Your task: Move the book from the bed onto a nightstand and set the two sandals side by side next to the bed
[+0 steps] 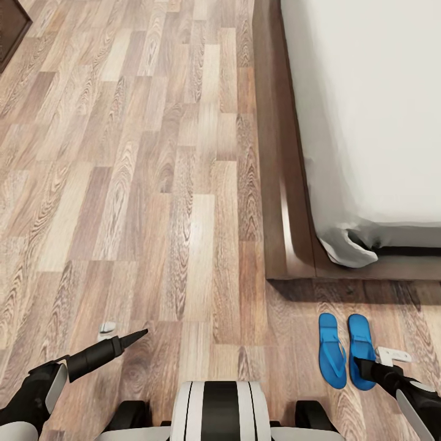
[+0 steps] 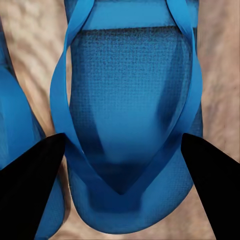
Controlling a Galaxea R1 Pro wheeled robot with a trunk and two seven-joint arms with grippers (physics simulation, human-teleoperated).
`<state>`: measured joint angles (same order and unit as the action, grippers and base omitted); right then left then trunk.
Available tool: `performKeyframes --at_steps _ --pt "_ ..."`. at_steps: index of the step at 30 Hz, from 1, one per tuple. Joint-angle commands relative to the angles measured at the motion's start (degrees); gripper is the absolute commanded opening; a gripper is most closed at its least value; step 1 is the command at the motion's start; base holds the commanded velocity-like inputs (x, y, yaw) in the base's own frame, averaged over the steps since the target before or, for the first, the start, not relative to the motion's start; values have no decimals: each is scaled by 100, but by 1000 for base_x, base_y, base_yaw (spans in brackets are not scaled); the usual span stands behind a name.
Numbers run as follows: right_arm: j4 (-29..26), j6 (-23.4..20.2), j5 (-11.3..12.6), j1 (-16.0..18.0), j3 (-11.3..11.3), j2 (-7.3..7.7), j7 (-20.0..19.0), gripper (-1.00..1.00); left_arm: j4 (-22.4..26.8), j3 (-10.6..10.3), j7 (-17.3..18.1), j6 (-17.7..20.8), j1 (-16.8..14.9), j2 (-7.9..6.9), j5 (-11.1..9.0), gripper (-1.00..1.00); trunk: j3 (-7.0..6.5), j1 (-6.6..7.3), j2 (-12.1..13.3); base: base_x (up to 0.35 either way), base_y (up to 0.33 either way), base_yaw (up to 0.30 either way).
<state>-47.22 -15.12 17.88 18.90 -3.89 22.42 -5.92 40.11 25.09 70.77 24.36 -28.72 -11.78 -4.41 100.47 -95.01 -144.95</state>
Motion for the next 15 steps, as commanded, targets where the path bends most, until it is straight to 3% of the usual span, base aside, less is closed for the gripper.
performKeyframes --at_steps 1,15 --pt "-8 -35 31 0 -16 -1 -23 -100 -2 5 17 60 -2 0 -16 100 3 1 -1 0 35 0" --pt "-7 -35 31 0 -18 -1 -23 -100 -3 5 -1 60 -2 7 -16 100 47 -4 -4 0 4 0"
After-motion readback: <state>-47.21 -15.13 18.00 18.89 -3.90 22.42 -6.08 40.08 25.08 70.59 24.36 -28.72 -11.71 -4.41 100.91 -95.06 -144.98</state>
